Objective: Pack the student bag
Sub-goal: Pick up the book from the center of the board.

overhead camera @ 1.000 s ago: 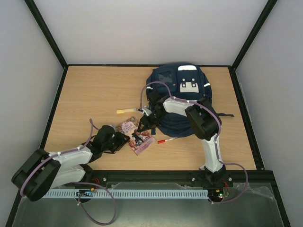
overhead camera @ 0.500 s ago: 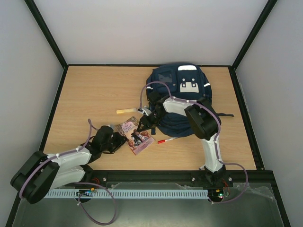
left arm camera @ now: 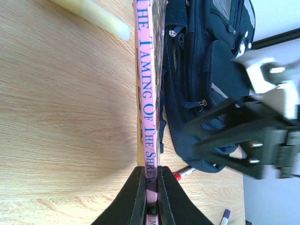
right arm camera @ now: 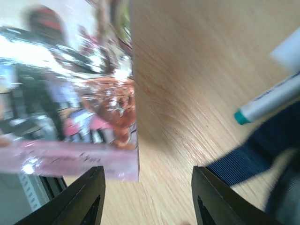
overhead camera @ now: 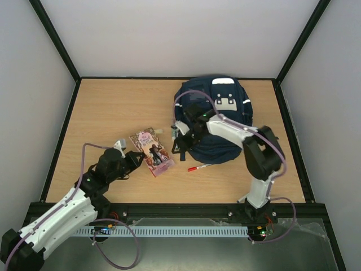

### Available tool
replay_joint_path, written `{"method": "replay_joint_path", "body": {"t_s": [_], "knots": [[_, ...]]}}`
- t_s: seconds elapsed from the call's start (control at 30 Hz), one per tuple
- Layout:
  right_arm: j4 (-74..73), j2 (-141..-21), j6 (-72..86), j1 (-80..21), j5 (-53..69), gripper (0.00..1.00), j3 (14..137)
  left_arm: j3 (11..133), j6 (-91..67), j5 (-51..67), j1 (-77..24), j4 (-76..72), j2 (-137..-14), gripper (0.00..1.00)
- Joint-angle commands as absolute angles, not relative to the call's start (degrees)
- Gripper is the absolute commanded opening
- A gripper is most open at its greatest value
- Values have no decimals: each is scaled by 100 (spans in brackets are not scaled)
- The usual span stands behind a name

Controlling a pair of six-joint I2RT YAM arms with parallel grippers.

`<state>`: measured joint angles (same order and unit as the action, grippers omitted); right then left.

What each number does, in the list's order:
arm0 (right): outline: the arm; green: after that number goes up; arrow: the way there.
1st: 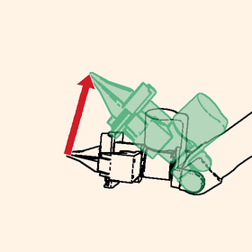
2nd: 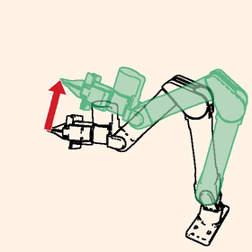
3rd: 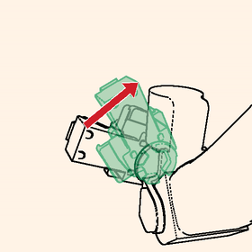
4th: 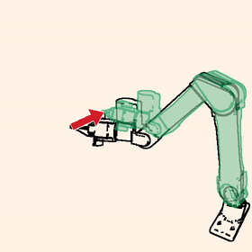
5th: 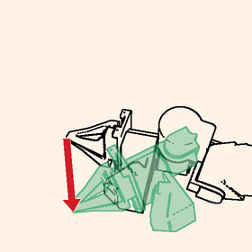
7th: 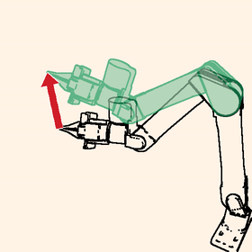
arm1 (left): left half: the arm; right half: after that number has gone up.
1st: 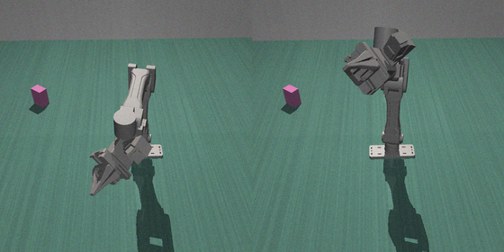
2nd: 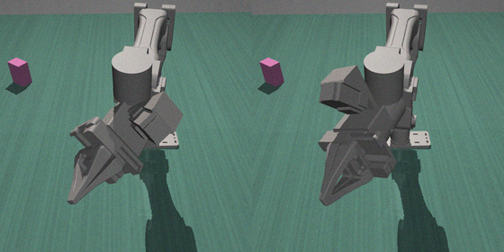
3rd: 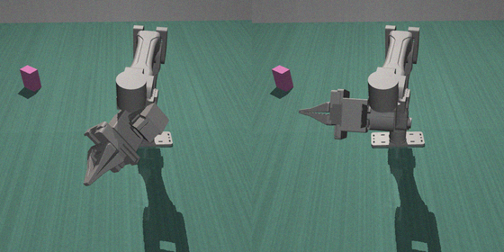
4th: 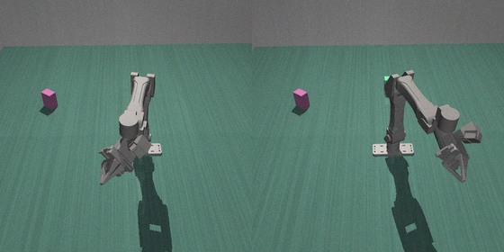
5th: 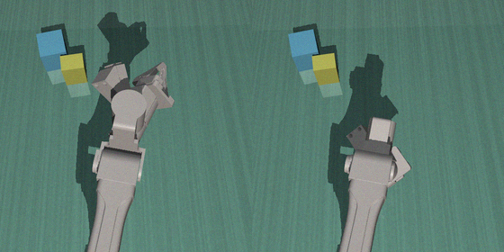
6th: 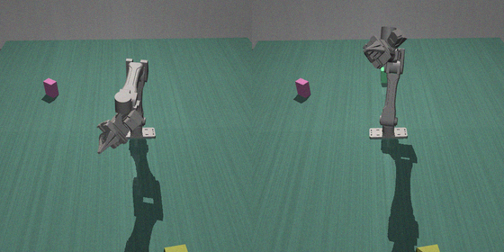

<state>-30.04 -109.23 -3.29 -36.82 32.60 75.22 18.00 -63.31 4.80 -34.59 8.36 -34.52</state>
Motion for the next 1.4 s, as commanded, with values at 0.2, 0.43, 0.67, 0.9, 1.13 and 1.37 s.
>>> {"method": "replay_joint_path", "body": {"t_s": [0.2, 0.43, 0.67, 0.9, 1.13, 1.37], "knots": [[-3462, -8312, -873, -2655, 3029, 68, 6662, 2574, -4967, 861, -3459, 1285, -3137, 2], [-3446, -7513, -901, -2173, 3461, 96, 6224, 3536, -3925, 1993, -3462, 1036, -4007, 2], [-3052, -6823, -901, -1813, 4206, 99, 5795, 4220, -3202, 3157, -3469, 488, -4688, 2], [-3002, -6704, -1165, -1813, 5305, 99, 5676, 4538, -3264, 3959, -3491, -238, -5132, 2], [-3135, -6804, -1325, -1811, 6368, 100, 5882, 4576, -3301, 4488, -3516, -811, -5141, 2], [-3431, -6906, -1549, -1813, 7412, 99, 5864, 4434, -3430, 4481, -3516, -1307, -5320, 2]]}}
